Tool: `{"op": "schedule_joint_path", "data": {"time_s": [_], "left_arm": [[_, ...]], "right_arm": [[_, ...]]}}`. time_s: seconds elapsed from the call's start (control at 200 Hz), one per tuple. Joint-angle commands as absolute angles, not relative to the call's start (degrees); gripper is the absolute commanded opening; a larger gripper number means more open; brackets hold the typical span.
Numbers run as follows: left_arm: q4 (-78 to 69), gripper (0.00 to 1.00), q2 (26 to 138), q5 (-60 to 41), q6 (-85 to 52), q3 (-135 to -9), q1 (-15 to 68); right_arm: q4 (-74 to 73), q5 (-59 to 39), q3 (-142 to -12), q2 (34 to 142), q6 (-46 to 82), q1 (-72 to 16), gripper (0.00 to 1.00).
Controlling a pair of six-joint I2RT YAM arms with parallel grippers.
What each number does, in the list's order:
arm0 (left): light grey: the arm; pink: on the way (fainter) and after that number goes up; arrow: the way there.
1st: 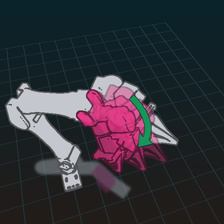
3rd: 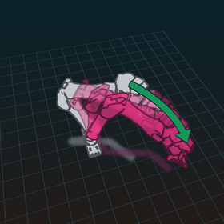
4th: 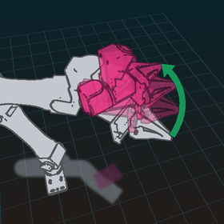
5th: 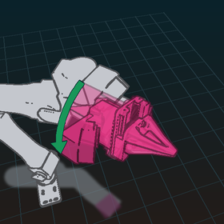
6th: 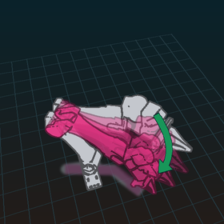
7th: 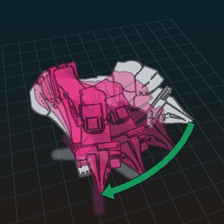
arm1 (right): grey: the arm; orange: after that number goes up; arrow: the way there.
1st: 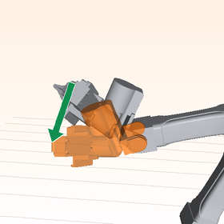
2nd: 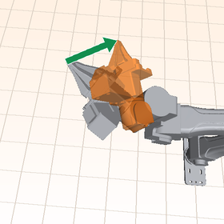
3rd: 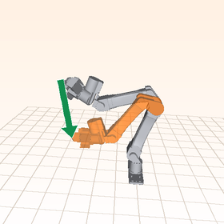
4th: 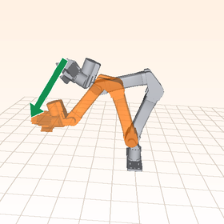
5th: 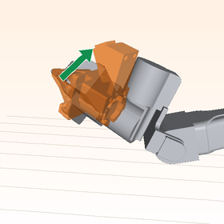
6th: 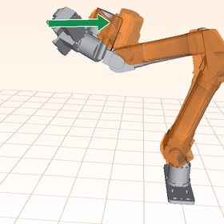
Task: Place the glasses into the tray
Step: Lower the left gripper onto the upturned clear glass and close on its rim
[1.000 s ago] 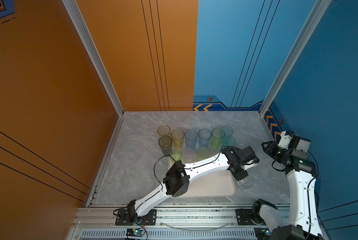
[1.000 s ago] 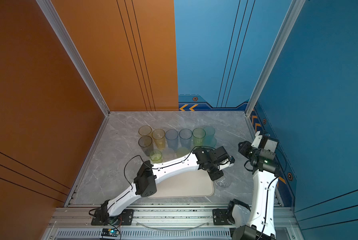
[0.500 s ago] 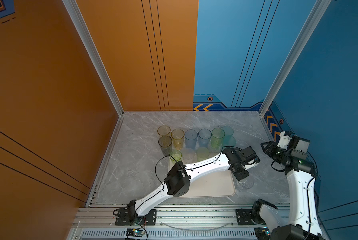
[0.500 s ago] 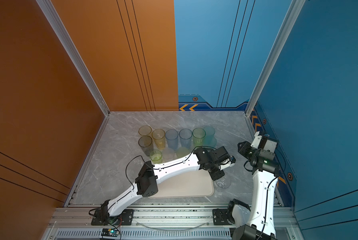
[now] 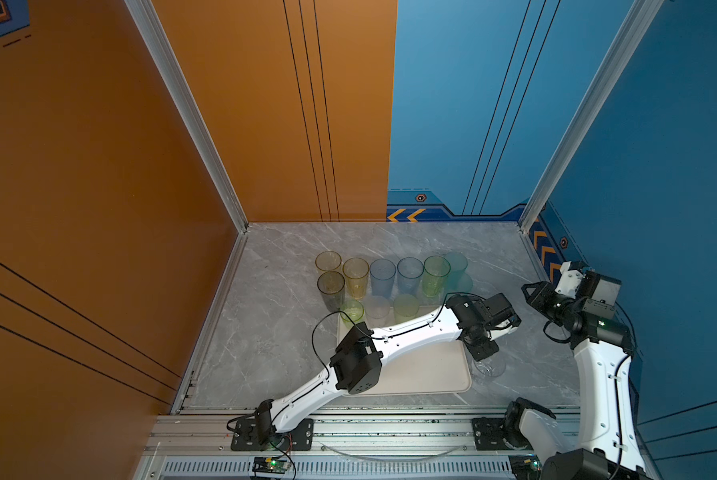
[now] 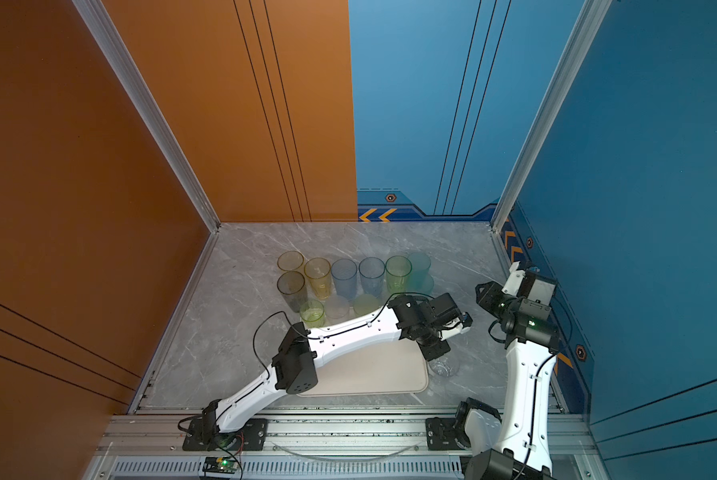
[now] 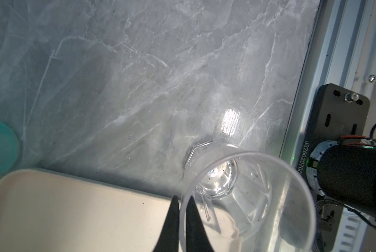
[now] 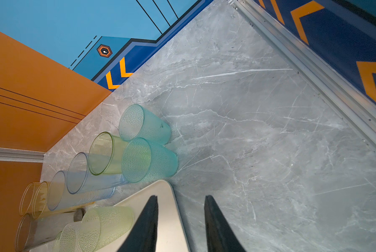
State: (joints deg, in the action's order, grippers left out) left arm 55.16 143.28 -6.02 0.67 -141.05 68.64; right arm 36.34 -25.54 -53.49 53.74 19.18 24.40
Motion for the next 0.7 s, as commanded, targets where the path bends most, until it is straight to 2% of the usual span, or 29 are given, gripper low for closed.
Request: {"op": "schedule_joint_path", "data": {"time_s": [0.0,0.361,0.696], "left_arm": [[56.69,0.06,144.36,-3.02,2.19,-142.65,68.84],[56.48,0.03,141.36,-2.45,3.05,-143.35,68.21],[55.33,0.00,139.38,-6.94,2.34,-142.60,66.98]], "right_arm": [[34.89,-26.81,-52.73,53.70,19.60,24.95,0.35],[34.54,-26.98,-52.60,53.70,19.69,25.22,0.34],[34.45,-26.90,-52.46,53.53,19.69,25.27,0.34]]}}
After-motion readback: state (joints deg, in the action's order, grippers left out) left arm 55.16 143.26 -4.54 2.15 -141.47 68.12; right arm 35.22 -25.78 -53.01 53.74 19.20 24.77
